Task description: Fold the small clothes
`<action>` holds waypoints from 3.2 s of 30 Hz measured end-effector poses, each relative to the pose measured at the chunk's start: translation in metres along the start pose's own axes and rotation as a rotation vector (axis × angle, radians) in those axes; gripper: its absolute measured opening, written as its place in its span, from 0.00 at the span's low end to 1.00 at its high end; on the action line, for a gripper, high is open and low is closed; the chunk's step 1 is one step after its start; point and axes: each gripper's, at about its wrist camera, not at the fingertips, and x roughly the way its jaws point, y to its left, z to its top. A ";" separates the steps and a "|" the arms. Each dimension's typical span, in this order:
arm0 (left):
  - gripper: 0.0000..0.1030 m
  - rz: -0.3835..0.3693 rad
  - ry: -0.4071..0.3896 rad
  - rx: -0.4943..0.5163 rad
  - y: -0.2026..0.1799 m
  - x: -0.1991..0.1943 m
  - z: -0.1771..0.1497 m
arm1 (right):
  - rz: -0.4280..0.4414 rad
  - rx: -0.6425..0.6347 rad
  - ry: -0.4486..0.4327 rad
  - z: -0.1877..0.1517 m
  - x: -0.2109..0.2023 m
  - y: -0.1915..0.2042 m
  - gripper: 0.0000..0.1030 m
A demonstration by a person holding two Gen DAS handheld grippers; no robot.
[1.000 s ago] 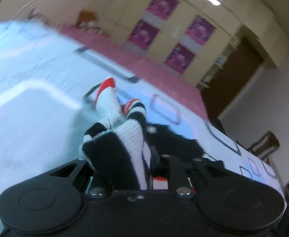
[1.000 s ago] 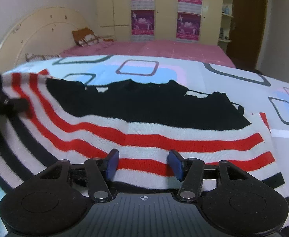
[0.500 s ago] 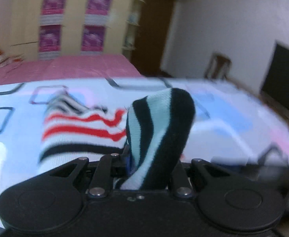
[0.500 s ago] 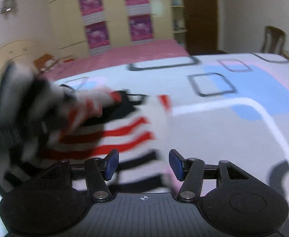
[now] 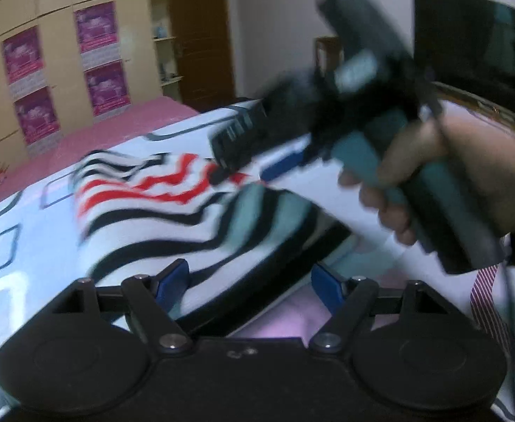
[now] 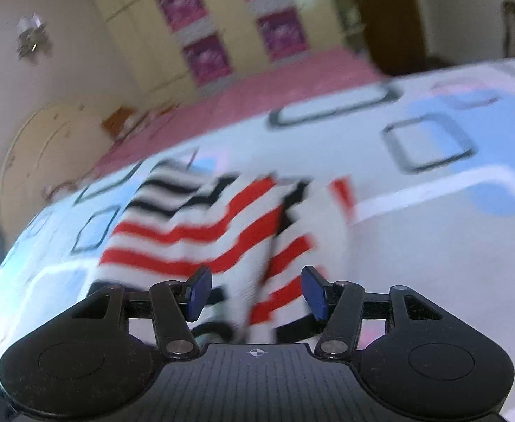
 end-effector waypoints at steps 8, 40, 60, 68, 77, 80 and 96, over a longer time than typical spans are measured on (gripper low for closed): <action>0.74 0.169 -0.018 -0.224 0.068 -0.027 0.004 | 0.043 0.077 0.076 -0.005 0.037 -0.003 0.46; 0.72 0.132 0.075 -0.295 0.086 0.029 0.016 | -0.083 0.065 -0.112 -0.007 -0.050 -0.031 0.21; 0.40 0.098 0.145 -0.310 0.074 0.029 -0.011 | -0.077 0.310 -0.003 -0.075 -0.052 -0.070 0.21; 0.38 0.108 0.154 -0.325 0.076 0.019 0.001 | -0.135 0.084 -0.052 -0.051 -0.077 -0.032 0.21; 0.38 0.129 0.087 -0.316 0.084 0.017 0.031 | -0.147 -0.149 -0.116 -0.029 -0.066 0.014 0.21; 0.38 0.144 0.080 -0.293 0.086 0.033 0.043 | -0.150 -0.185 -0.105 -0.017 -0.044 0.023 0.21; 0.49 0.182 0.093 -0.301 0.110 0.101 0.046 | -0.256 -0.237 -0.035 0.026 0.069 0.002 0.21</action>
